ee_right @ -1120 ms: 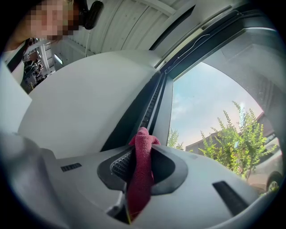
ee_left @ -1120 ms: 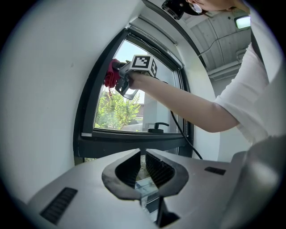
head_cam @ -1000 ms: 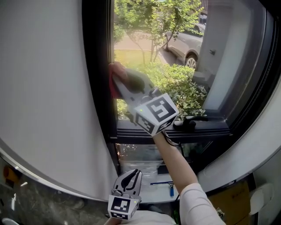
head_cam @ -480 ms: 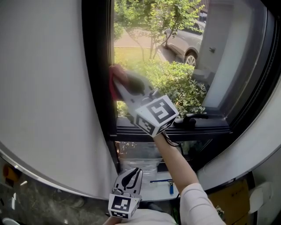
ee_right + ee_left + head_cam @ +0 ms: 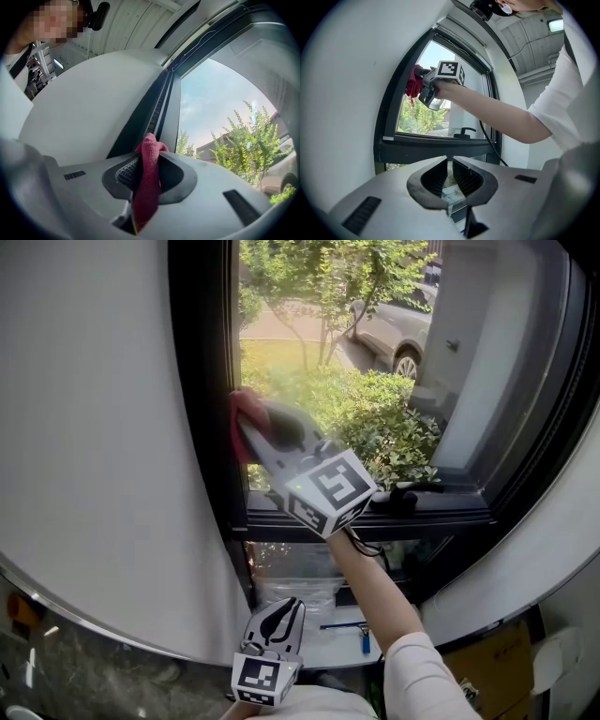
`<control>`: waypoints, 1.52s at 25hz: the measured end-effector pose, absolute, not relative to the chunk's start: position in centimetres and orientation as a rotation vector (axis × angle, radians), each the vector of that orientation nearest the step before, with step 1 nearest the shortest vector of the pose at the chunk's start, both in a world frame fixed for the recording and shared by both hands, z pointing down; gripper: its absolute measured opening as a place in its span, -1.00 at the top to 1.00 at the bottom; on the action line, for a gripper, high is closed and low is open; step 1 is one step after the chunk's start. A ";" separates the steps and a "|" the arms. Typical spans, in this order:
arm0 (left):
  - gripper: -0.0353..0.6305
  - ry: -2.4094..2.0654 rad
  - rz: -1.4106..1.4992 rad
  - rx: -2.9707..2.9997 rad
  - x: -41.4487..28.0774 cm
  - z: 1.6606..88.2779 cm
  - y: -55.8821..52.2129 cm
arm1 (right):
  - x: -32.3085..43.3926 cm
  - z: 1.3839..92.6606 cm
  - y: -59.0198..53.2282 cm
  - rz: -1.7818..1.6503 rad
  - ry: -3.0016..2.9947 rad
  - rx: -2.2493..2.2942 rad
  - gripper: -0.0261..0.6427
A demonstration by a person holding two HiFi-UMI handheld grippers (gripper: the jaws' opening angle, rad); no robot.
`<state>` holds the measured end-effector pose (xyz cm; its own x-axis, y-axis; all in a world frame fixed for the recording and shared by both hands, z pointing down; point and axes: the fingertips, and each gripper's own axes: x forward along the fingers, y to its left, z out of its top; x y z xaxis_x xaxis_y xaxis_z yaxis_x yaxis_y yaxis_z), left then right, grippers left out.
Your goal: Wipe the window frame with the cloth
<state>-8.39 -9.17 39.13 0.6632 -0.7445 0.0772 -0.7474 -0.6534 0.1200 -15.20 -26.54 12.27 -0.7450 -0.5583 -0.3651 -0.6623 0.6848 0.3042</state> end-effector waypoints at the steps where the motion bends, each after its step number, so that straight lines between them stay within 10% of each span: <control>1: 0.77 -1.235 0.031 2.734 -8.4 39.1 -9.2 | -15.2 12.4 -26.5 0.620 2.658 -0.977 0.70; 38: 0.77 -1.203 0.045 2.746 -7.7 39.4 -9.0 | -15.3 18.4 -26.7 0.529 2.742 -0.989 0.70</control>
<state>-7.70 -9.01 39.40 0.6791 -0.7292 0.0849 -0.7335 -0.6693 0.1185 -15.30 -26.69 18.38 -0.7629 -0.5815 -0.2826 -0.6449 0.7156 0.2683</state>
